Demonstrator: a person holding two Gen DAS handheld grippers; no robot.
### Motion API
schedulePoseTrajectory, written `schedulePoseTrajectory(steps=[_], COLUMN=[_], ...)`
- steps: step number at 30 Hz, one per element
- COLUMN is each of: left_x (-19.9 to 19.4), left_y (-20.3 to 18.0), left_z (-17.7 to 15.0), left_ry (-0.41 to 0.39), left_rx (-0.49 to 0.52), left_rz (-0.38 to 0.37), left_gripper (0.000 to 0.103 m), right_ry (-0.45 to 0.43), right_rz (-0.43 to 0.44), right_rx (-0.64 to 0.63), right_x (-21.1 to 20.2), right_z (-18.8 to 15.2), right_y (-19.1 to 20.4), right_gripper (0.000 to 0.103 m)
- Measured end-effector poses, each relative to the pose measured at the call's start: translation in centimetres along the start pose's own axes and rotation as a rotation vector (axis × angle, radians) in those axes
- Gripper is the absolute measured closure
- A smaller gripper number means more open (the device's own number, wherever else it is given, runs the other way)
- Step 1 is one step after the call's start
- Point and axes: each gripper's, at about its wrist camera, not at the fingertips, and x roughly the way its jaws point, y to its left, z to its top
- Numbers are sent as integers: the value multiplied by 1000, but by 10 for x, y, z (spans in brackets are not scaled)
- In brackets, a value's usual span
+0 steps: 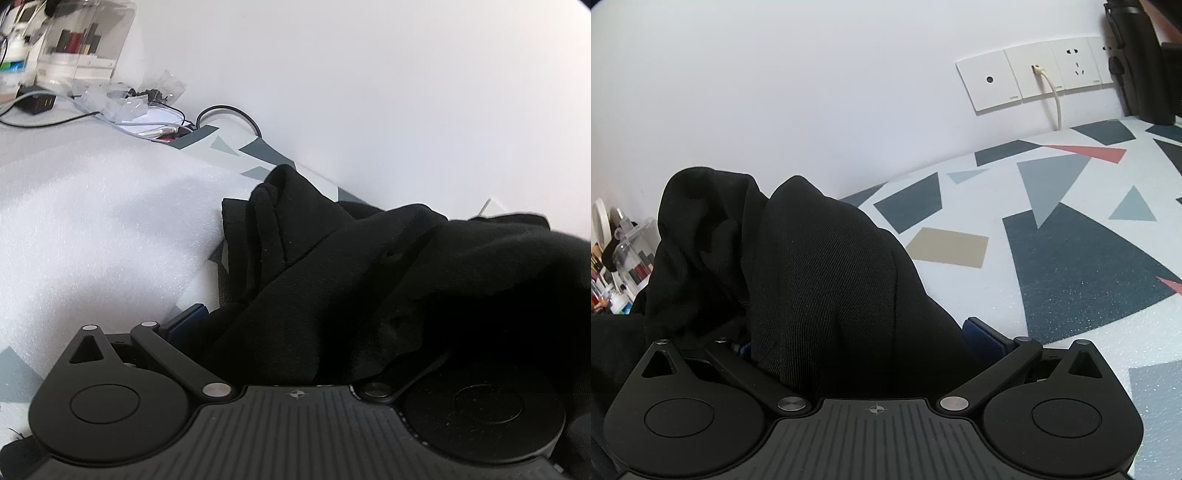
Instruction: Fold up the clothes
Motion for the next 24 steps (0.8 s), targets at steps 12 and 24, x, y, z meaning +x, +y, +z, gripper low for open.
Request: schedulePoseTrajectory(steps=[12, 24], left_x=[1, 7], left_y=[-1, -40], left_z=[-1, -3], left_ry=[-15, 22], left_rx=[-21, 243], left_rz=[4, 141], left_gripper=[0, 3], right_ry=[-31, -11], right_rz=[89, 55], right_rx=[100, -266], right_x=[-6, -32], right_z=[-1, 36], right_y=[-18, -7], right_gripper=[1, 62])
